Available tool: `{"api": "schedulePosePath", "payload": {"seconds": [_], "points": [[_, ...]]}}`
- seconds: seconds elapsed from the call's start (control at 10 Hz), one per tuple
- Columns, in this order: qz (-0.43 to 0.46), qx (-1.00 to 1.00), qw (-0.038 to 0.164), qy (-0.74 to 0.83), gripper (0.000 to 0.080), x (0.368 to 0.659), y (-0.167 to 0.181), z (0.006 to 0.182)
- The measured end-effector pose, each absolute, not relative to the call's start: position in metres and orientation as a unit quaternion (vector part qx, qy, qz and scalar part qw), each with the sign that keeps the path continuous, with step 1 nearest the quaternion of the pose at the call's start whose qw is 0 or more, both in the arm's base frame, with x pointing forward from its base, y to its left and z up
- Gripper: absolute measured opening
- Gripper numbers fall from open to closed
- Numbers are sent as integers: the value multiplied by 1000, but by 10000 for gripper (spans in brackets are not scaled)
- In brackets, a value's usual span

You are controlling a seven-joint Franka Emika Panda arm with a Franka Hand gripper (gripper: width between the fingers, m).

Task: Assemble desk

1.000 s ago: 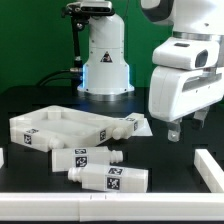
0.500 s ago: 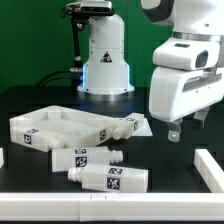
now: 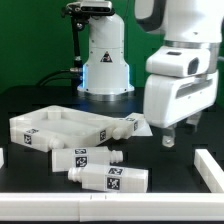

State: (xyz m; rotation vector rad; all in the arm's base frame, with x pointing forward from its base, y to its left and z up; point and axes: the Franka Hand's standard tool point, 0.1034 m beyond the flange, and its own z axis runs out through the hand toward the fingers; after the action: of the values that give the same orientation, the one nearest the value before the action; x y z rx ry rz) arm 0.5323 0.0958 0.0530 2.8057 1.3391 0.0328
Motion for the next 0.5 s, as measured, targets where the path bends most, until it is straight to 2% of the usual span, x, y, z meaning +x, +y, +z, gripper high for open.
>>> {"api": "schedulePosePath", "payload": {"seconds": [0.1,0.3,0.5], "points": [[-13,897,9,442,649,536,76,60],[-6,882,14,470,649,549,64,74],[-9,884,12,467,649,545,67,69]]}}
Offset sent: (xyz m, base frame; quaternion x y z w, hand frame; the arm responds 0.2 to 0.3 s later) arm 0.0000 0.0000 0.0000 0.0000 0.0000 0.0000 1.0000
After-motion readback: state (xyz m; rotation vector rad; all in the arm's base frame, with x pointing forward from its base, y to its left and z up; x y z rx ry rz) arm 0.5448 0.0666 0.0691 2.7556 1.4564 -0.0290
